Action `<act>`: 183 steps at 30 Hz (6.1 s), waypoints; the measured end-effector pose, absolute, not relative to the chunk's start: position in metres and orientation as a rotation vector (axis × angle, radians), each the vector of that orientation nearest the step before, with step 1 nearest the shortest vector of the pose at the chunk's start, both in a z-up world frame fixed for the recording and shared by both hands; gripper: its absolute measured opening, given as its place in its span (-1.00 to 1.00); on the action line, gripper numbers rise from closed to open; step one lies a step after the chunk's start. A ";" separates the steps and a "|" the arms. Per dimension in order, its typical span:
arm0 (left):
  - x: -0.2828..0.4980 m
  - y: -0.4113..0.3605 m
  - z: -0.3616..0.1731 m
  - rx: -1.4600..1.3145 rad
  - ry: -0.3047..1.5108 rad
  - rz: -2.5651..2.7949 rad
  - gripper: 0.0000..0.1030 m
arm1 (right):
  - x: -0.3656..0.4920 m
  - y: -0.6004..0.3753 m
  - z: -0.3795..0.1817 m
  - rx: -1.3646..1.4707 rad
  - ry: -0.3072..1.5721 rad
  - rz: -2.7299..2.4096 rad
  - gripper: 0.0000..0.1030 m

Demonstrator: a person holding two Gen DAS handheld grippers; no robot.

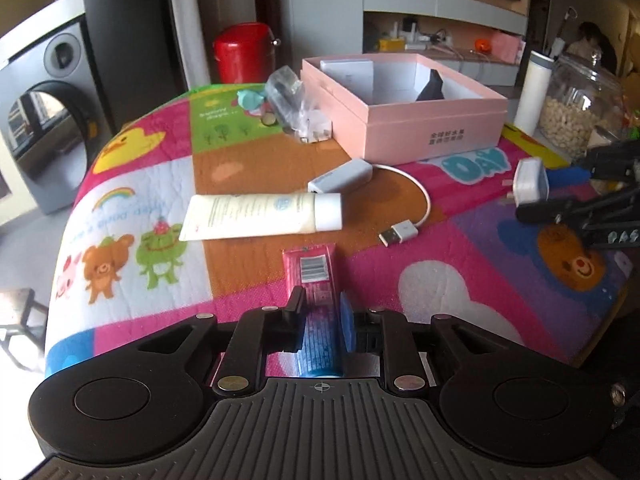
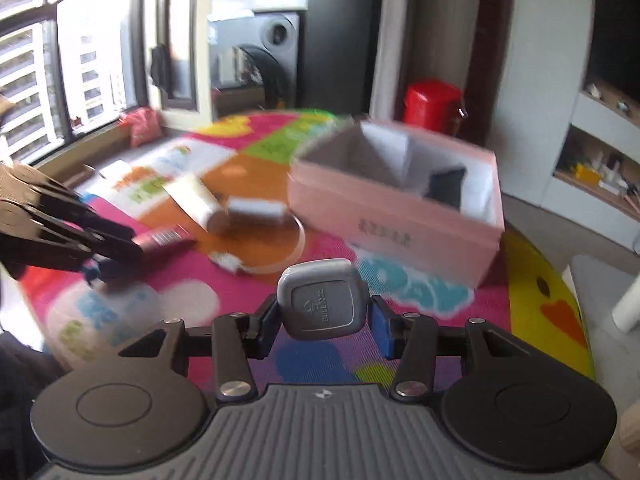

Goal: Organize rigid objects

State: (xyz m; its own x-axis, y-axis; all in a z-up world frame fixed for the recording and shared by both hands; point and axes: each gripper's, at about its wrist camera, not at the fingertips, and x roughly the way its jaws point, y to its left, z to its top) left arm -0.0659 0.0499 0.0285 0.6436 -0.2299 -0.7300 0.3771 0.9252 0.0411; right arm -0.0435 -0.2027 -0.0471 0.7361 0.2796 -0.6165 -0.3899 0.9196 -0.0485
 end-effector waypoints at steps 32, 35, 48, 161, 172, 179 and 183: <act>-0.080 0.038 0.034 0.159 0.756 -0.377 -0.65 | -0.048 -0.207 -0.047 -0.111 0.606 0.397 -0.08; -0.080 0.033 0.033 0.161 0.748 -0.388 -0.66 | -0.052 -0.207 -0.039 -0.122 0.583 0.392 -0.08; -0.040 0.008 0.136 0.090 0.469 -0.467 -0.65 | -0.033 -0.221 0.021 -0.097 0.427 0.363 -0.08; -0.035 0.025 0.011 0.093 0.835 -0.224 -0.09 | 0.013 -0.140 -0.077 -0.275 0.577 0.419 0.24; -0.037 0.037 0.012 -0.001 0.830 -0.243 -0.44 | 0.006 -0.149 -0.073 -0.213 0.591 0.421 0.21; -0.067 0.043 0.020 0.002 0.765 -0.368 -0.45 | -0.034 -0.170 -0.042 -0.185 0.515 0.418 0.21; -0.083 0.044 0.028 0.003 0.746 -0.419 -0.45 | -0.054 -0.184 -0.026 -0.180 0.458 0.374 0.21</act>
